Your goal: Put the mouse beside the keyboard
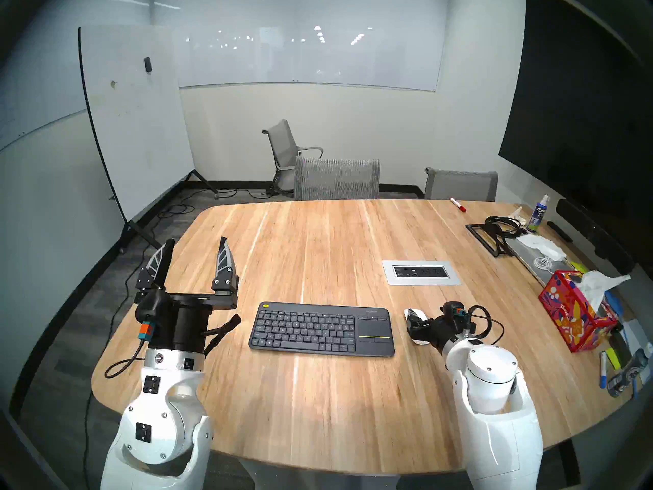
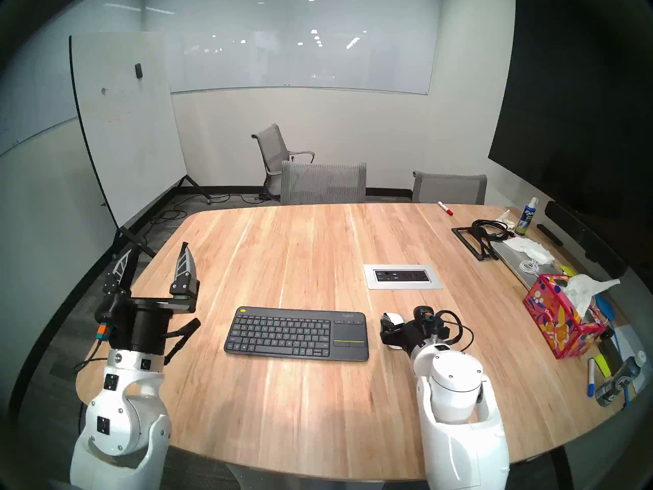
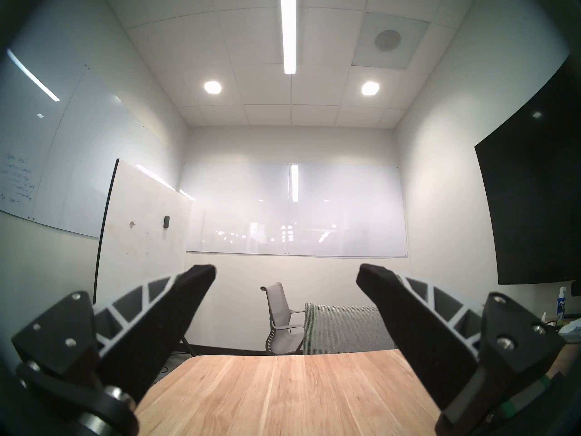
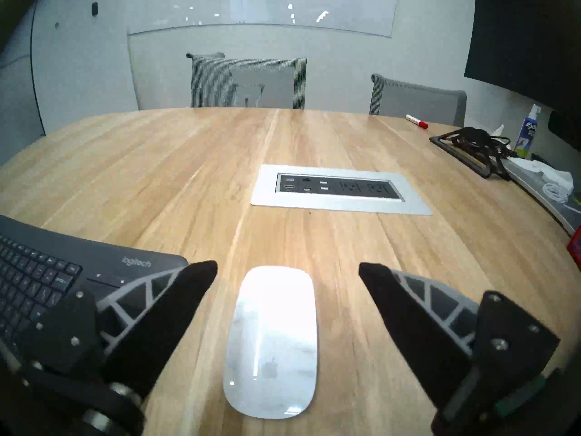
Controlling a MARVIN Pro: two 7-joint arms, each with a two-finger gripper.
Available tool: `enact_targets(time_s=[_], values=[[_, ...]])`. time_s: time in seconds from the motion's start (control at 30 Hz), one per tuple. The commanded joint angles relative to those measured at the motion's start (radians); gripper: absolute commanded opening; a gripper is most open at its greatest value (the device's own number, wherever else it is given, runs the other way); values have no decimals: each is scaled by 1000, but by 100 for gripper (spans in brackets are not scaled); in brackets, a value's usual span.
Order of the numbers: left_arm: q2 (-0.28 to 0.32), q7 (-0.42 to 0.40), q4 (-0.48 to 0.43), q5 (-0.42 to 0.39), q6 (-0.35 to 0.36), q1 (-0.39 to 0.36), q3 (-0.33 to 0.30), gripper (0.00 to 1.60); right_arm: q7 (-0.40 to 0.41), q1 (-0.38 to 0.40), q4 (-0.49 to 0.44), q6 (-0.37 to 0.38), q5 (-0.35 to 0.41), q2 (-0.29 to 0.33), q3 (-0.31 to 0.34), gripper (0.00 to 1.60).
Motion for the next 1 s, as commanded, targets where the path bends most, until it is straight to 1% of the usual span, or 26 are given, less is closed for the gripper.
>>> enact_targets(time_s=[0.0, 0.03, 0.07, 0.1, 0.13, 0.17, 0.2, 0.23, 0.27, 0.3, 0.37, 0.4, 0.43, 0.57, 0.63, 0.7, 0.83, 0.93, 0.97], values=[[1, -1, -17, 1, -3, -2, 0, 160, 46, -113, -114, -79, 19, -19, 30, 160], [1, -1, -17, 1, -3, -2, 0, 160, 52, -134, -125, -93, 16, -17, 31, 160], [1, -1, -17, 1, -3, -2, 0, 160, 61, -141, -126, -100, 19, -28, 39, 160], [1, -1, -16, 1, -3, -3, 0, 160, 68, -149, -129, -118, 10, -18, 31, 160], [1, -1, -16, 1, -4, -3, 0, 160, 72, -189, -152, -132, 15, -21, 34, 160], [1, -1, -16, 1, -4, -3, 0, 160, 81, -153, -130, -129, 4, -27, 35, 160], [1, -1, -16, 1, -4, -3, 0, 160, 85, -203, -159, -157, 7, -24, 36, 160], [1, -1, -16, 1, -4, -3, 0, 160, 95, -219, -168, -172, 14, -34, 43, 160], [1, -1, -15, 1, -4, -3, 0, 160, 97, -234, -179, -184, 15, -30, 42, 160], [1, -1, -15, 1, -4, -3, 0, 160, 109, -231, -178, -199, 11, -34, 44, 160], [1, -1, -15, 1, -4, -3, 0, 160, 124, -258, -193, -234, 14, -39, 47, 160], [1, -1, -15, 1, -4, -3, 0, 160, 131, -257, -195, -239, 7, -39, 47, 160], [1, -1, -15, 1, -4, -3, 0, 160, 131, -281, -206, -265, 7, -43, 50, 160], [1, -1, -15, 1, -4, -3, 0, 160, 144, -334, -225, -329, 1, -51, 60, 160], [1, -1, -15, 1, -4, -3, 0, 160, 148, -357, -226, -358, 5, -63, 66, 160], [1, -1, -15, 1, -4, -4, 0, 160, 145, -384, -226, -392, -6, -61, 66, 160], [1, -1, -16, 1, -4, -3, 0, 160, 126, -432, -219, -451, -19, -71, 60, 160], [1, -1, -16, 1, -4, -3, 0, 160, 110, -419, -179, -517, -41, -75, 52, 160], [1, -1, -16, 1, -4, -3, 0, 160, 103, -412, -171, -529, -50, -74, 49, 160]])
